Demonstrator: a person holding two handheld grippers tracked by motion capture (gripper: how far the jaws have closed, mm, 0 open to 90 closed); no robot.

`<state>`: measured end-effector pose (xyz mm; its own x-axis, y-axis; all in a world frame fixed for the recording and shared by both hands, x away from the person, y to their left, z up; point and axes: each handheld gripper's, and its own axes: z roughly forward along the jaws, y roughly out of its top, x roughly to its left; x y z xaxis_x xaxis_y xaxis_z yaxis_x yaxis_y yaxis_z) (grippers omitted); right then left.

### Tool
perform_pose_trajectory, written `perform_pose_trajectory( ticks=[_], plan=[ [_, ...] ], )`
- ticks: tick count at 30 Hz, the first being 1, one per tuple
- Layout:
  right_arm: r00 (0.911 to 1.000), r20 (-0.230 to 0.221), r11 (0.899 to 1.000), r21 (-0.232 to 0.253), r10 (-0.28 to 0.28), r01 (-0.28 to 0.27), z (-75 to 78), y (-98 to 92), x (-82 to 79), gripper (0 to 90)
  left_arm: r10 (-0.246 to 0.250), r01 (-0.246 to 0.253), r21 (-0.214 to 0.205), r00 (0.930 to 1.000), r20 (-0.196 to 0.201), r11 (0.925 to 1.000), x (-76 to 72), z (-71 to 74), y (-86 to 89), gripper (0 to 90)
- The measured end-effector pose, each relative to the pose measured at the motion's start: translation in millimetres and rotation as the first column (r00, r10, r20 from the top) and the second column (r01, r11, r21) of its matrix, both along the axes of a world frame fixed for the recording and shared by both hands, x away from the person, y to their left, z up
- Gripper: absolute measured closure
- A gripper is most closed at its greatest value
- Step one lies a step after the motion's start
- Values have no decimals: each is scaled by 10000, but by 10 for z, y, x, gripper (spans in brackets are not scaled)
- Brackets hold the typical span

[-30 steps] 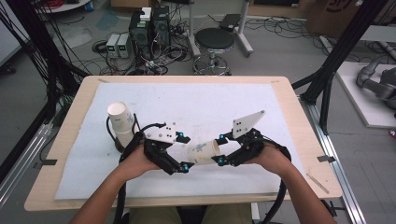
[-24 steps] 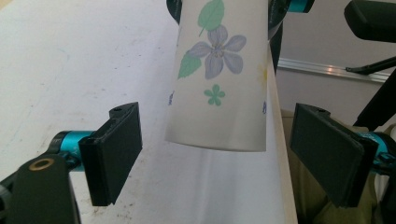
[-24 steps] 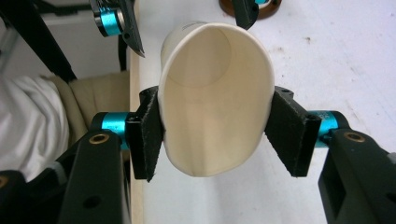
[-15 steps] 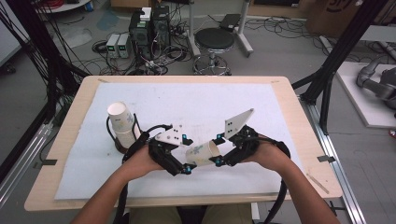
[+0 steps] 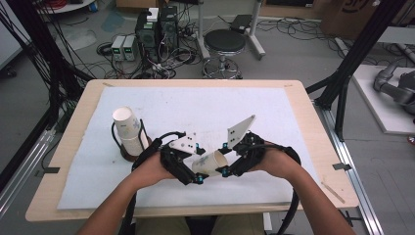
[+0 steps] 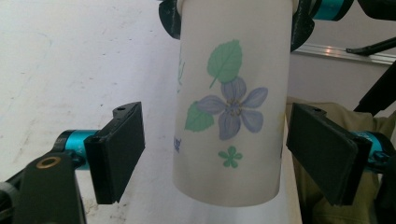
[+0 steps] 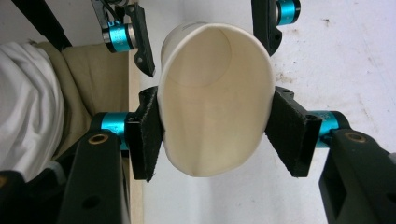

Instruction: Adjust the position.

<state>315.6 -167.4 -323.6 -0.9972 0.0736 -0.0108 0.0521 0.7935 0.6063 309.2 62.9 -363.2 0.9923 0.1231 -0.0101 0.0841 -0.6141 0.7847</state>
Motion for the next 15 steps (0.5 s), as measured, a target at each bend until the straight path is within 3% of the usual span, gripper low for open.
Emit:
perform_pose_trajectory(
  ticks=[15],
  plan=[
    [9997, 138, 9970, -742, 223, -212, 6, 111, -5, 409, -249, 258, 447, 9995, -194, 9987, 14, -45, -88, 284]
  ],
)
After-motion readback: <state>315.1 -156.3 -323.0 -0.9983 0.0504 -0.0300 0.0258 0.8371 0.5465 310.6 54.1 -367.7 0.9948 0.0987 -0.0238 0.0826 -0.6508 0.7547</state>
